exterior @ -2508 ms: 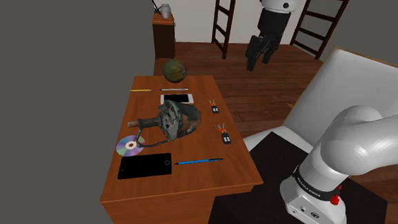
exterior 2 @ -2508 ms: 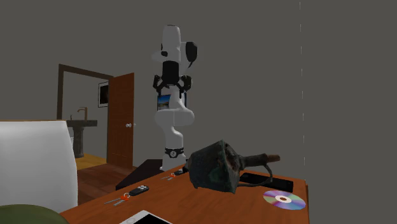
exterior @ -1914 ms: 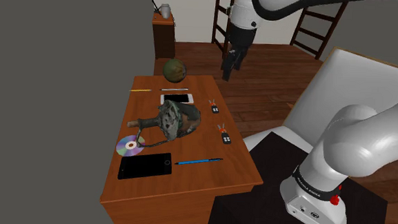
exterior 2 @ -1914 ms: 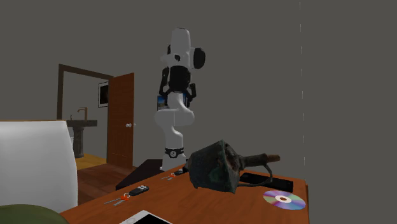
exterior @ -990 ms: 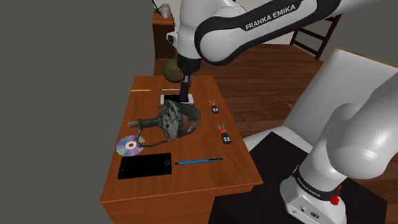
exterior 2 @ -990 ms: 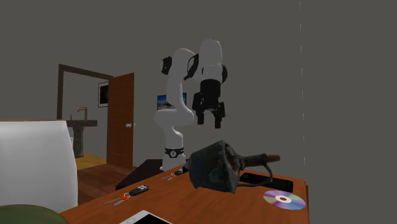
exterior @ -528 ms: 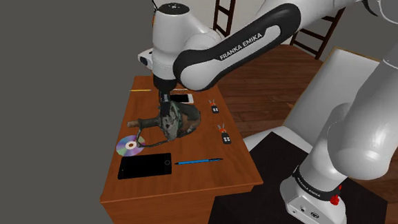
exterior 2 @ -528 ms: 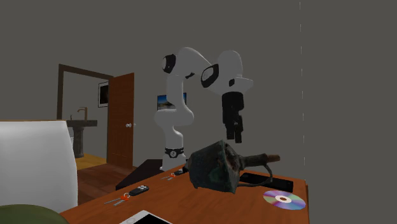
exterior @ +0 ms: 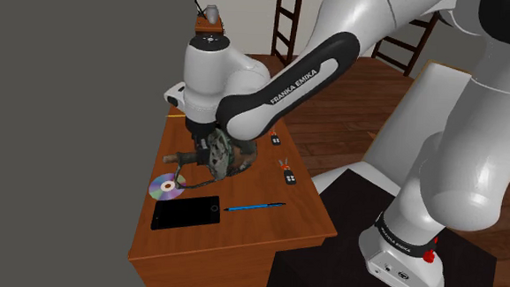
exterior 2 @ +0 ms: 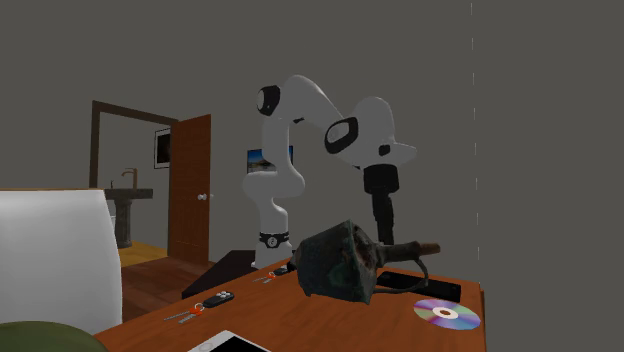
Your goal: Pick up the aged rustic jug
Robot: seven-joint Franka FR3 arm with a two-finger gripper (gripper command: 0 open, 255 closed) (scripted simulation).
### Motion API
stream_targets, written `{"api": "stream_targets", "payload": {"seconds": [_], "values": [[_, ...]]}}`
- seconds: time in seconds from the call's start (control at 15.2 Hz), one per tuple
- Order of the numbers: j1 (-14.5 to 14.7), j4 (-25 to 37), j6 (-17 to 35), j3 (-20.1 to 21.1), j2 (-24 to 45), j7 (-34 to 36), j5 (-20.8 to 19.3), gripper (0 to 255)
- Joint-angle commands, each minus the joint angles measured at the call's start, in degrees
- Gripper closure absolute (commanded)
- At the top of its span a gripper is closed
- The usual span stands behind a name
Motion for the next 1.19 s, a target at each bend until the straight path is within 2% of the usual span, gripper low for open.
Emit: {"api": "stream_targets", "payload": {"seconds": [0.0, 0.2, 0.26, 0.86, 1.12], "values": [[0.09, -0.48, 1.26, -0.15, 0.87, 0.87, -0.97, 0], [0.17, -0.79, 2.28, -0.33, 1.69, 1.63, -1.83, 0], [0.19, -0.81, 2.25, -0.31, 1.64, 1.66, -1.82, 255], [0.17, -0.79, 2.28, -0.34, 1.69, 1.63, -1.84, 255], [0.00, 0.05, -0.33, 0.09, -0.34, -0.24, 0.28, 255]]}}
